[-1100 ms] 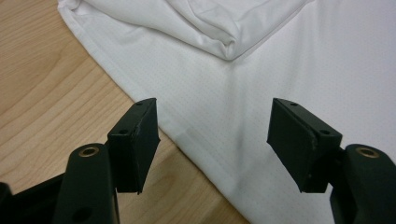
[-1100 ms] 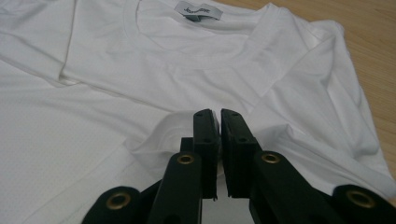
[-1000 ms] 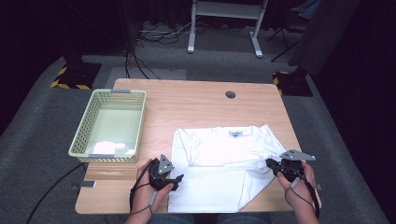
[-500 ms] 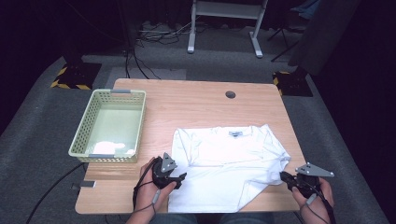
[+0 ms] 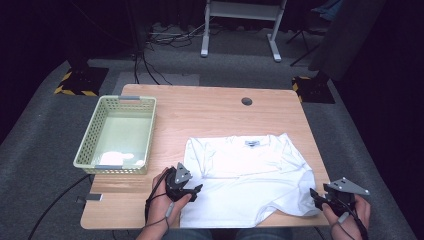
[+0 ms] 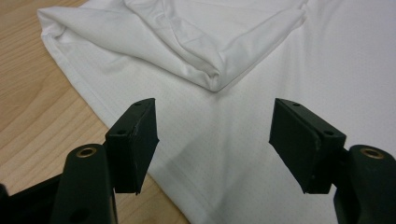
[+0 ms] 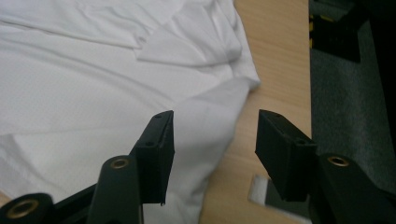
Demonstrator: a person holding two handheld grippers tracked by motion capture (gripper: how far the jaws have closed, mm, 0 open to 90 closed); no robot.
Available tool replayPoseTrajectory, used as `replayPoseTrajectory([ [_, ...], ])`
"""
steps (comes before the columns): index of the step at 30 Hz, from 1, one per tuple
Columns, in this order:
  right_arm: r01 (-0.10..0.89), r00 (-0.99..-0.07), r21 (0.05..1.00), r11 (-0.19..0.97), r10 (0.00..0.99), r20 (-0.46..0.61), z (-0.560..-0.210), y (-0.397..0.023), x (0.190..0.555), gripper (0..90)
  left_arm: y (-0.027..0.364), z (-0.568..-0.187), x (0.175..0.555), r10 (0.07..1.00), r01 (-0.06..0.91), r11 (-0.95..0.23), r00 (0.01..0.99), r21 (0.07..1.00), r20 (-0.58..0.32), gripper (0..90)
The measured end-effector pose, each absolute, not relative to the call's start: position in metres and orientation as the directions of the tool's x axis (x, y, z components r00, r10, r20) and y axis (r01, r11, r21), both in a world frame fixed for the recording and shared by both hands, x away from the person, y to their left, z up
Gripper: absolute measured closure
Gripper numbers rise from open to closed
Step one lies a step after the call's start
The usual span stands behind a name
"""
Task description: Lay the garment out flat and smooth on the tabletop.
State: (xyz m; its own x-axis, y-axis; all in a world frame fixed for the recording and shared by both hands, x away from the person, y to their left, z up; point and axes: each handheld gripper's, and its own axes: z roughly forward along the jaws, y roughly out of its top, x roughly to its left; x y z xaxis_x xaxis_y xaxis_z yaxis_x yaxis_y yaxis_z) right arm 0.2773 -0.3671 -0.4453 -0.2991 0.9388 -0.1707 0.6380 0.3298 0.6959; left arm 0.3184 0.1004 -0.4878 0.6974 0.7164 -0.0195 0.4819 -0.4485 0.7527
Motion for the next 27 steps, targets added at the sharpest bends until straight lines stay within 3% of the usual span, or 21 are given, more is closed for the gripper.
replayPoseTrajectory([
  [7,0.589,-0.450,0.701,0.402,0.884,-0.129,-0.464,-0.345,0.312,42.2,0.093,-0.493,0.319,0.702,0.480,-0.467,0.712,0.743,-0.018,31.4],
  [14,0.655,-0.456,0.657,0.373,0.888,-0.050,-0.490,-0.354,0.332,38.8,0.090,-0.497,0.319,0.677,0.489,-0.501,0.736,0.714,-0.029,31.5],
  [22,0.665,-0.443,0.668,0.334,0.897,-0.007,-0.494,-0.374,0.313,37.9,0.090,-0.498,0.316,0.680,0.511,-0.530,0.733,0.676,-0.022,35.9],
  [27,0.671,-0.457,0.656,0.347,0.889,-0.003,-0.493,-0.379,0.295,38.0,0.094,-0.494,0.311,0.669,0.544,-0.526,0.739,0.654,-0.076,42.4],
])
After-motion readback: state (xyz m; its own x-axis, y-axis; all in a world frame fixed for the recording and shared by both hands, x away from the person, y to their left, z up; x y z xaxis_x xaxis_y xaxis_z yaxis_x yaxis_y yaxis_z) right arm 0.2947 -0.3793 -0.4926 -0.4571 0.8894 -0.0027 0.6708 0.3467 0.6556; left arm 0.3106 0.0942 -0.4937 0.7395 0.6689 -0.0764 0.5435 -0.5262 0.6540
